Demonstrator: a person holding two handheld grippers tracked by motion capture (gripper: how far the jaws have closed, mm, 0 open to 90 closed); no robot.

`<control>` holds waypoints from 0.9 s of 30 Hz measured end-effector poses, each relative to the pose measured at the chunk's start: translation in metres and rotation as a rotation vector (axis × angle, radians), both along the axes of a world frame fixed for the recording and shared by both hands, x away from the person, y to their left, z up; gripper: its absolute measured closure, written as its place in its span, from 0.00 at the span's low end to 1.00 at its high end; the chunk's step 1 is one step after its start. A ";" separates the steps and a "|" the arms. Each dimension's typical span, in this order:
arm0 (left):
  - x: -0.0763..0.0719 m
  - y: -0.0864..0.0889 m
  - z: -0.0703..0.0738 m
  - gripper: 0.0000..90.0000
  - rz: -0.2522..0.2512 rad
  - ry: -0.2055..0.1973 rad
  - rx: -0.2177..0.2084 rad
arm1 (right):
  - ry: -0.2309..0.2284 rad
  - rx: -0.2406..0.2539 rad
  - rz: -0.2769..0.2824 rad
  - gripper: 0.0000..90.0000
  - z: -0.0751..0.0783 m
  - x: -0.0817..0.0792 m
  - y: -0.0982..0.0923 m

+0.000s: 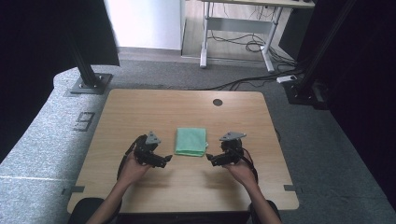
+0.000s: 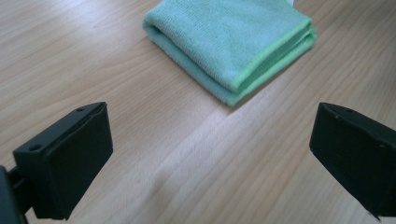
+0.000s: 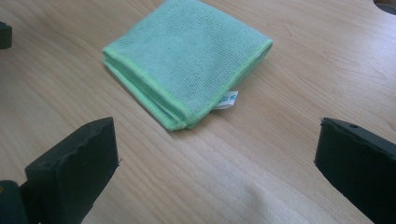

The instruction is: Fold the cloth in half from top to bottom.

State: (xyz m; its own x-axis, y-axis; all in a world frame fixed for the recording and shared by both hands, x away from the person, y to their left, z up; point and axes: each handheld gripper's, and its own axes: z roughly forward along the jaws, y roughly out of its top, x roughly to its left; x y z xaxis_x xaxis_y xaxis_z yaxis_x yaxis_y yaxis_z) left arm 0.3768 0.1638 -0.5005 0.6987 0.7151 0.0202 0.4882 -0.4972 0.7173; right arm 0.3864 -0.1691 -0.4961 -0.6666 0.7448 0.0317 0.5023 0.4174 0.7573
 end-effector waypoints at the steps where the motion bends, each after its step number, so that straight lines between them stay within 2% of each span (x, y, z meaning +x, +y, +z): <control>1: -0.002 0.001 0.000 0.00 0.001 -0.001 0.001 | -0.004 0.003 -0.001 0.00 0.001 -0.003 -0.001; 7: -0.014 0.012 -0.006 0.00 0.009 -0.003 0.004 | -0.009 0.007 0.001 0.00 0.001 -0.014 -0.009; 14: -0.027 0.021 -0.014 0.00 0.018 -0.008 0.008 | 0.003 0.008 -0.015 0.00 -0.011 -0.025 -0.018; 21: -0.029 0.028 -0.031 0.00 0.035 0.030 0.011 | 0.019 0.002 -0.032 0.00 -0.025 -0.029 -0.027; 27: -0.029 0.027 -0.042 0.00 0.035 0.045 0.055 | 0.039 -0.020 -0.031 0.00 -0.039 -0.031 -0.027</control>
